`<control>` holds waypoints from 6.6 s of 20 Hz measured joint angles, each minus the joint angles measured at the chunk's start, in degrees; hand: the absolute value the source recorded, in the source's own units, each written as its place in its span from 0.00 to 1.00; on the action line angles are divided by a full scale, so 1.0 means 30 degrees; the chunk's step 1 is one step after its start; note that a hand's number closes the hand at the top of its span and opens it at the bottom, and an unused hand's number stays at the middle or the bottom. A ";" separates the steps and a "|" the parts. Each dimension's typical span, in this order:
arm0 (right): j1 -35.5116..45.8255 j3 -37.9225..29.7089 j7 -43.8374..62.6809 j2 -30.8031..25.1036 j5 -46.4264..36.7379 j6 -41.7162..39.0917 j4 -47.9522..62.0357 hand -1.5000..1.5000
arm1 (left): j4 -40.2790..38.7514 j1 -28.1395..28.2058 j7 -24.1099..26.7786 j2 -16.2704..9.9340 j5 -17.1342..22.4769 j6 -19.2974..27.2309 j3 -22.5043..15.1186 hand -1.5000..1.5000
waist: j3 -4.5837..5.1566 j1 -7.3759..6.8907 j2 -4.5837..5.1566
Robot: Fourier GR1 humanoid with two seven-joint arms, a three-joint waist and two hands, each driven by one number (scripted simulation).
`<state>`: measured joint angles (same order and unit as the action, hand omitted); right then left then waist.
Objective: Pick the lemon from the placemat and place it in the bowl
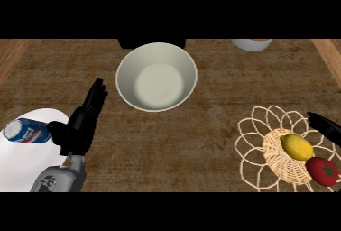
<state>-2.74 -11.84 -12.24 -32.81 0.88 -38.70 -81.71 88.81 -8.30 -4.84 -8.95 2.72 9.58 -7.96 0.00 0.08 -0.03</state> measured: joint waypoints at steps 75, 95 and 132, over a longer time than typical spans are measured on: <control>1.6192 0.8324 1.0595 0.8454 0.3871 0.2848 -0.9565 1.00 | -0.0354 -0.0157 0.0022 0.1693 -0.1685 -0.1565 0.1373 0.50 | 0.0019 -0.0157 -0.0010; 2.1413 0.9689 -0.0189 0.9829 -0.9458 0.8691 0.6317 1.00 | -0.0376 -0.0356 0.0068 0.1682 -0.1810 -0.1912 0.1431 0.50 | 0.0014 -0.0575 0.0181; 2.7202 0.2051 -0.7777 0.7578 -0.5178 0.2857 2.3967 0.00 | -0.0418 -0.0763 0.0210 0.2212 -0.2080 -0.1976 0.1031 0.50 | -0.0001 -0.1152 0.0472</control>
<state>78.87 -5.69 -35.57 -10.08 -14.66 -30.13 -9.81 87.56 -10.59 -4.21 -2.32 -3.52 3.65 -4.86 0.00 -3.38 1.39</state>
